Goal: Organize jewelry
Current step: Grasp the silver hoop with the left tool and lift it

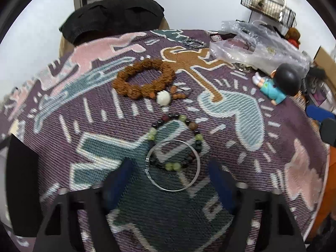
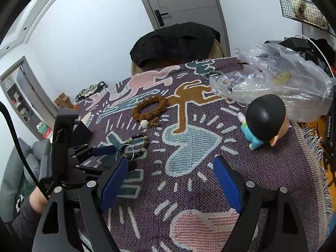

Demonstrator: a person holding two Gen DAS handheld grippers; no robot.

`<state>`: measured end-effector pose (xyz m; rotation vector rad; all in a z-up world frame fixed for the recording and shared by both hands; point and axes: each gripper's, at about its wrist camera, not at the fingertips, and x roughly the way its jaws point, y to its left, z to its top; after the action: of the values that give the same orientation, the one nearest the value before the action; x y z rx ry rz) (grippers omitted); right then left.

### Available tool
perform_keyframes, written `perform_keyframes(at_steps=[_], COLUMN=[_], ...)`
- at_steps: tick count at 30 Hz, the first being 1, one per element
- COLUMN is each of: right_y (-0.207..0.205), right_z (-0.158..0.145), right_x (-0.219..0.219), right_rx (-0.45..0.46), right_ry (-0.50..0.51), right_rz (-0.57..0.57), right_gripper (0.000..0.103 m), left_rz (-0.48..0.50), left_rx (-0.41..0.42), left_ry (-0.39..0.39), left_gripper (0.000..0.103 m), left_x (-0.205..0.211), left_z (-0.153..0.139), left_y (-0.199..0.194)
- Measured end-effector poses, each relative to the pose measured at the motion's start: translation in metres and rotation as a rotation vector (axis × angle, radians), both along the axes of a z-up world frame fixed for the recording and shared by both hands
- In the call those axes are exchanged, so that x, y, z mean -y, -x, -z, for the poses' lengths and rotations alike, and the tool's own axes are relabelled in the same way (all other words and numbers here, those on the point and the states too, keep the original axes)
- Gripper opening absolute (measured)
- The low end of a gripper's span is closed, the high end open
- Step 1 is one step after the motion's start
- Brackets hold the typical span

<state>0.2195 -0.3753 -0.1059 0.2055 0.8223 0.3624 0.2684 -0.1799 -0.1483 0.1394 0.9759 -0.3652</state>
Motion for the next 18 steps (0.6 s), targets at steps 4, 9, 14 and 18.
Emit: perform_keyframes(at_steps=[4,9,14,18], right_y=[-0.007,-0.019,-0.032,-0.042], right_z=[0.006,0.015,0.024,0.029], right_x=[-0.011,-0.034,-0.061,-0.082], right_rx=[-0.015,-0.039,-0.068,-0.087], right_ry=[0.004,0.034,0.057,0.096], right_rz=[-0.017,-0.049,-0.103,-0.140], right_gripper=[0.084,0.084,0.084,0.084], left_rz=[-0.022,-0.054,-0.109,-0.147], left_rx=[-0.031,0.019,0.061,0.091], left_ry=[0.060,0.071,0.099,0.125], left_gripper=[0.053,0.053,0.053,0.053], left_x=[-0.015,-0.036,-0.067,-0.088], left_z=[-0.004,-0.022,-0.043,-0.058], left_y=[-0.003,0.004,0.009,0.014])
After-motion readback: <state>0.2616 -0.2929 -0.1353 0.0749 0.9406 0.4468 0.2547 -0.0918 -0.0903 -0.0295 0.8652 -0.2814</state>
